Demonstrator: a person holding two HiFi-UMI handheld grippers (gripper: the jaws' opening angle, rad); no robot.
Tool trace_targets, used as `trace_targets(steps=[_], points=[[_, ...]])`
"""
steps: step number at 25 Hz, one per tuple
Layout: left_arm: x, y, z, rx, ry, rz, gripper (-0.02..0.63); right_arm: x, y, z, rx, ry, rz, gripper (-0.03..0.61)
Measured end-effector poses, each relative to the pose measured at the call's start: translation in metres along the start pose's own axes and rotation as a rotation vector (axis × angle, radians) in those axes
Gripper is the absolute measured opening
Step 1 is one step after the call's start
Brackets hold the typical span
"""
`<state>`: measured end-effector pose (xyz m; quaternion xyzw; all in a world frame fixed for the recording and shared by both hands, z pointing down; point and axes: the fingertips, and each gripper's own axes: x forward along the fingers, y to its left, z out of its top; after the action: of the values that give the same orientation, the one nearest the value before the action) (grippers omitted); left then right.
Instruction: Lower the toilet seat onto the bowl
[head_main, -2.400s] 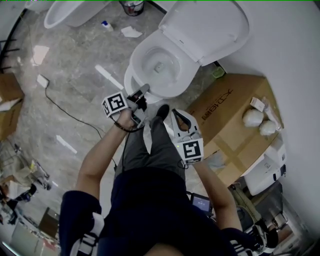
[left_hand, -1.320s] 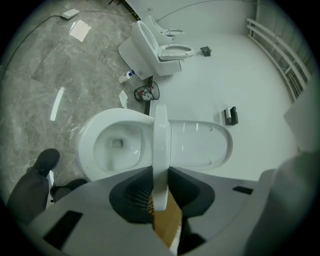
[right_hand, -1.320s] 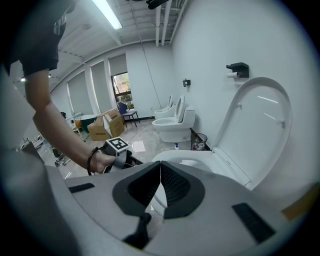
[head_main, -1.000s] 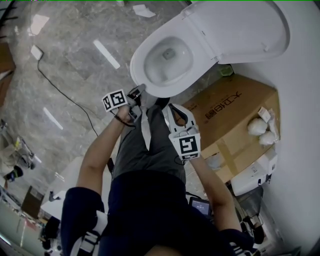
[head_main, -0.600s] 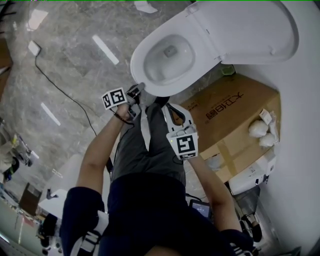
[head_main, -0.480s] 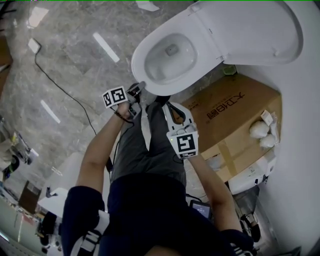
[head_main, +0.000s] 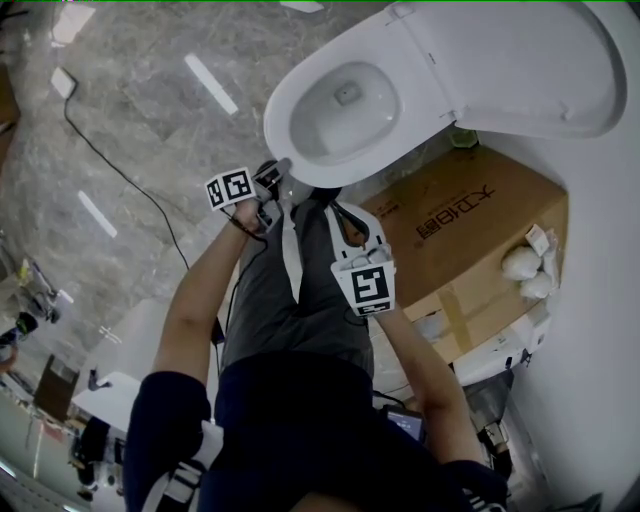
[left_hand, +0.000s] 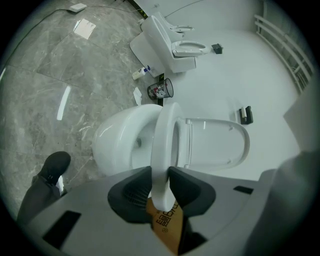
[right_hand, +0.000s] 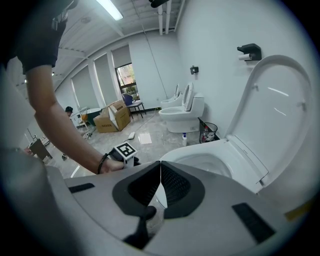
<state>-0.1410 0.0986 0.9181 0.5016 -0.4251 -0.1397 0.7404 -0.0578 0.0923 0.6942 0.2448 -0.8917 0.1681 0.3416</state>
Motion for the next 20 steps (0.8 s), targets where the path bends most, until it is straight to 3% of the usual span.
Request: trace_targets(steps=[20], points=[[0.020,0.045,0.006,-0.015,0.004,0.044,0.130,0.019,-0.009,-0.033,0.033,0.051,-0.008,0.023]])
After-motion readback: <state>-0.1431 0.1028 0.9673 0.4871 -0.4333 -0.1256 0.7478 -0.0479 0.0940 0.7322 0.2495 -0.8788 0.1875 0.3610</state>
